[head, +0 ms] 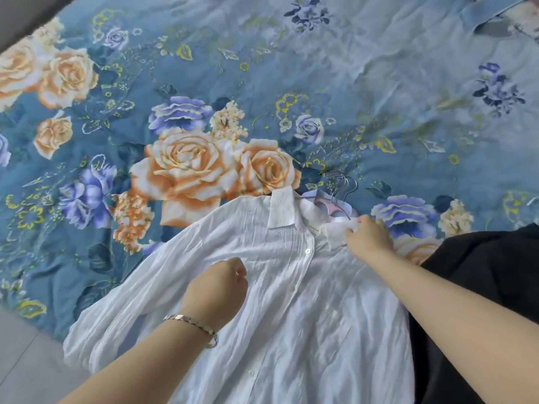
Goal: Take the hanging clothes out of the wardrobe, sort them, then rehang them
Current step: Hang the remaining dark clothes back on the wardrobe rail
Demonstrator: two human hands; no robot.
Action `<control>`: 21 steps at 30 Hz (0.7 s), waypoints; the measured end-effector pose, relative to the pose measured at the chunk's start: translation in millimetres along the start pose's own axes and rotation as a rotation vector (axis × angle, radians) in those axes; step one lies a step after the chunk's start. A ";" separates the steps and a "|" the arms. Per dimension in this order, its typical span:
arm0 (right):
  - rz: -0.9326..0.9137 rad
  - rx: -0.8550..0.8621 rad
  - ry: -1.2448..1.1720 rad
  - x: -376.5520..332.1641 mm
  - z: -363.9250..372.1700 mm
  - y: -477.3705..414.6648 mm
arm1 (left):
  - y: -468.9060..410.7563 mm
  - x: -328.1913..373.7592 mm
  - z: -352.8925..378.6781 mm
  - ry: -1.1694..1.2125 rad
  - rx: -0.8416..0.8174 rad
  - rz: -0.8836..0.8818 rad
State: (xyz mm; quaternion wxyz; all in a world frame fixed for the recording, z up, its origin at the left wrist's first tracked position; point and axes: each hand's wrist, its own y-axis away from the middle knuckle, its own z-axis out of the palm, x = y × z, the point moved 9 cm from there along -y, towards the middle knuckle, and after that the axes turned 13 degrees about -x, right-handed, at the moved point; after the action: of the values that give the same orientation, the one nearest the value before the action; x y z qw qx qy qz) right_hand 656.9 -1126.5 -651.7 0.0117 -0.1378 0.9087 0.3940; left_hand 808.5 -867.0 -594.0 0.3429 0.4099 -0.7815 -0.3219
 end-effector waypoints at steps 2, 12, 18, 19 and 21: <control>0.033 0.030 0.030 -6.6 -1.5 -23.0 | -18.1 -0.1 3.7 0.007 -0.011 -0.022; 0.038 0.216 0.015 -0.9 -8.9 -35.7 | -42.3 -5.5 -2.5 0.024 0.005 -0.054; -0.118 0.045 -0.167 11.1 -0.9 -3.7 | 2.5 -18.8 -15.0 0.073 0.079 -0.055; -0.195 -0.005 -0.196 6.5 1.0 9.2 | 15.8 -22.2 -16.3 0.090 0.094 -0.053; -0.354 -0.067 -0.295 -5.0 -0.2 45.2 | 47.6 -29.4 -18.0 0.112 0.124 -0.047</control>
State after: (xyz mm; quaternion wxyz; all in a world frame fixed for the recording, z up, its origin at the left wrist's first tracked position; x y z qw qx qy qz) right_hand 650.0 -1096.0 -618.8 0.2089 -0.2361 0.8453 0.4314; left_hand 815.5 -824.0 -554.6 0.3526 0.4659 -0.7696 -0.2575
